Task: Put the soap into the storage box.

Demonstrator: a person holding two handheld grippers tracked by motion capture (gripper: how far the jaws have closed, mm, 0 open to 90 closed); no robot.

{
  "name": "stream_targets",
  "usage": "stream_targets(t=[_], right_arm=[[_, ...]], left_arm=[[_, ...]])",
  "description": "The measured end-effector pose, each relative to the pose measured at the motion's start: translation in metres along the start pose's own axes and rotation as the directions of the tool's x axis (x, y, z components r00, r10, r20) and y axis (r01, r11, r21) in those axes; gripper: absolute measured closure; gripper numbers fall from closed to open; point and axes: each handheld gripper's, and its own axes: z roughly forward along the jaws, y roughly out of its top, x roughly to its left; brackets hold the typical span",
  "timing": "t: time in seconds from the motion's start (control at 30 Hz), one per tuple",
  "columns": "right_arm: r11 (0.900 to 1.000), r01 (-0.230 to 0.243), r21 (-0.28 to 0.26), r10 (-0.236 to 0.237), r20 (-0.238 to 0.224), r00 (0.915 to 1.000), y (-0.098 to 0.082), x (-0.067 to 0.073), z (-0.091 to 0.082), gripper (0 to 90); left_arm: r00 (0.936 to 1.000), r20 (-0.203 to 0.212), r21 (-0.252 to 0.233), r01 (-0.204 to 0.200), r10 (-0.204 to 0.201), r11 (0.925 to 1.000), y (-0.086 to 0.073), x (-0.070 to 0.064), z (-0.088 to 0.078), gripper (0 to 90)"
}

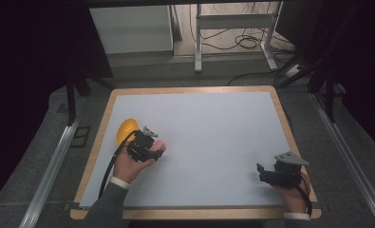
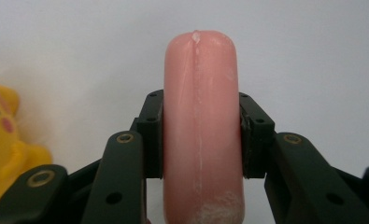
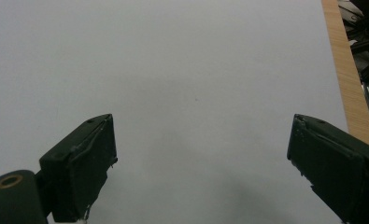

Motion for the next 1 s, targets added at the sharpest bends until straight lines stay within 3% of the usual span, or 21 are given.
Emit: stream_targets(t=[0.33,0.63,1.0], right_arm=[[1.0,0.0,0.004,0.0,0.002,1.0,0.0,0.0,0.001,7.8],[1.0,0.001,0.003,-0.001,0.002,1.0,0.0,-0.001,0.001,7.7],[1.0,0.003,0.007,-0.003,0.006,1.0,-0.001,-0.001,0.001,7.7]], left_arm=[[0.9995,-0.011,-0.017,0.031,-0.031,0.9994,-0.003,0.013,-0.009,60.2],[0.9977,-0.044,-0.037,0.049,-0.051,0.9981,-0.005,0.029,-0.019,60.2],[0.9957,-0.044,-0.062,0.078,-0.081,0.995,-0.006,0.046,-0.03,60.3]])
